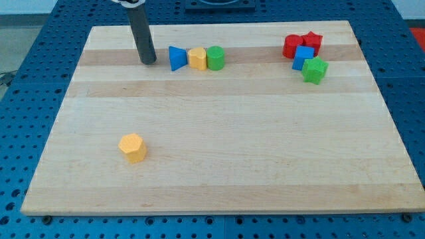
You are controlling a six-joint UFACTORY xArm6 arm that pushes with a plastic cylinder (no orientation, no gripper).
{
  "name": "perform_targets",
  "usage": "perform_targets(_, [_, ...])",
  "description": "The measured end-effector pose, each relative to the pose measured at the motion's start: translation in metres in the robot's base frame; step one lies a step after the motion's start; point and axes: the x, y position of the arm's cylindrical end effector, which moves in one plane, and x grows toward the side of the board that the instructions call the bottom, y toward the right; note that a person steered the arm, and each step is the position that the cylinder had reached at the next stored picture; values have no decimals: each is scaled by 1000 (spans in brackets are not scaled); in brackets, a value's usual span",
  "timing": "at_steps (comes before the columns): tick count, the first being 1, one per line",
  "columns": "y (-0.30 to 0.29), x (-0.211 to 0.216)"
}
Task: Move hexagon below the triangle
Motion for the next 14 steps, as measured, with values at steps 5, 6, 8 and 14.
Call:
perform_targets(5, [-77, 234])
perform_targets(6, [-77, 233])
perform_targets(8, [-21, 257])
perform_targets(14, [-74, 217])
